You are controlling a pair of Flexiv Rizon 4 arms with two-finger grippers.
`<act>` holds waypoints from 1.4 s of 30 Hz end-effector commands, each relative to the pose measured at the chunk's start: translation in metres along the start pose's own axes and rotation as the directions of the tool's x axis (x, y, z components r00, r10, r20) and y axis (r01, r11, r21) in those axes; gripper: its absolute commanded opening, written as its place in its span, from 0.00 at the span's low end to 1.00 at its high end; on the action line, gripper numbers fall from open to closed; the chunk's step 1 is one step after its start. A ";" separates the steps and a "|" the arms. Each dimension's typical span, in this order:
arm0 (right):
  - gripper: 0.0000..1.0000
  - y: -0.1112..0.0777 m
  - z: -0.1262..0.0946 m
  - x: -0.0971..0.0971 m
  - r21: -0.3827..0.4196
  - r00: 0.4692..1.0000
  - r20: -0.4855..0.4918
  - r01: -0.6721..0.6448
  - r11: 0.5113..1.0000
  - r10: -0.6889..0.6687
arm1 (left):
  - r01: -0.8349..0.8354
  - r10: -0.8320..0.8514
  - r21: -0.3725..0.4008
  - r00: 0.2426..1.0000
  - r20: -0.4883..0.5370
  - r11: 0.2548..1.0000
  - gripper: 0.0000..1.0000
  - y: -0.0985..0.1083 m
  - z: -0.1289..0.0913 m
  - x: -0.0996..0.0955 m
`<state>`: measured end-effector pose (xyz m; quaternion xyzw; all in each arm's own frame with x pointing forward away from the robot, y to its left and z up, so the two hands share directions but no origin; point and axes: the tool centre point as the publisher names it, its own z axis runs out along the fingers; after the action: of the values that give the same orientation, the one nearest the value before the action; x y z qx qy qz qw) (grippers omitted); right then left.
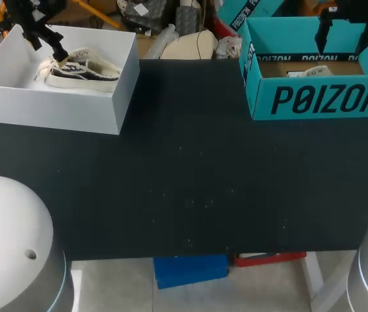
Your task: Take the shoe out of the shoebox, open the shoe tongue, remove and reinsert the insole, then place the shoe into the shoebox
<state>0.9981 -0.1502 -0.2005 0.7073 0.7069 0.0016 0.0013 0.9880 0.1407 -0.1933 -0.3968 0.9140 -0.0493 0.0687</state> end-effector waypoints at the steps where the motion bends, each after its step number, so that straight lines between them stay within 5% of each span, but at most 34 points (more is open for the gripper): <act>1: 1.00 0.001 0.000 0.000 0.001 1.000 0.000 0.000 1.000 0.000 | -0.676 0.664 0.168 0.737 0.127 0.718 1.00 0.006 0.002 0.002; 7: 1.00 0.001 0.000 0.000 0.001 1.000 0.000 0.000 1.000 0.000 | -0.712 0.720 0.125 0.693 -0.038 0.691 1.00 -0.004 0.011 -0.027; 15: 1.00 0.001 0.000 0.000 0.001 1.000 0.000 0.000 1.000 0.000 | -0.781 0.784 0.071 0.614 -0.088 0.620 1.00 -0.024 0.030 -0.063; 19: 1.00 0.001 0.000 0.000 0.001 1.000 0.000 0.000 1.000 0.000 | -0.808 0.801 0.021 0.579 -0.151 0.589 0.71 -0.036 0.046 -0.074; 21: 1.00 0.001 0.000 0.000 0.001 1.000 0.000 0.000 1.000 0.000 | -0.821 0.811 0.012 0.562 -0.163 0.571 0.65 -0.045 0.056 -0.081; 27: 1.00 0.001 0.000 0.000 0.001 1.000 0.000 0.000 1.000 0.000 | -0.835 0.820 -0.027 0.546 -0.173 0.550 0.78 -0.076 0.084 -0.103; 37: 1.00 0.001 0.000 0.000 0.001 1.000 0.000 0.000 1.000 0.000 | -0.868 0.844 -0.022 0.487 -0.224 0.496 0.65 -0.123 0.153 -0.136; 42: 1.00 0.001 0.000 0.000 0.001 1.000 0.000 0.000 1.000 0.000 | -0.874 0.845 -0.009 0.472 -0.252 0.485 0.50 -0.131 0.179 -0.139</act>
<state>0.9981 -0.1502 -0.2005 0.7073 0.7069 0.0016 0.0013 1.1615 0.1553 -0.3172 0.1198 0.9921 0.0076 0.0369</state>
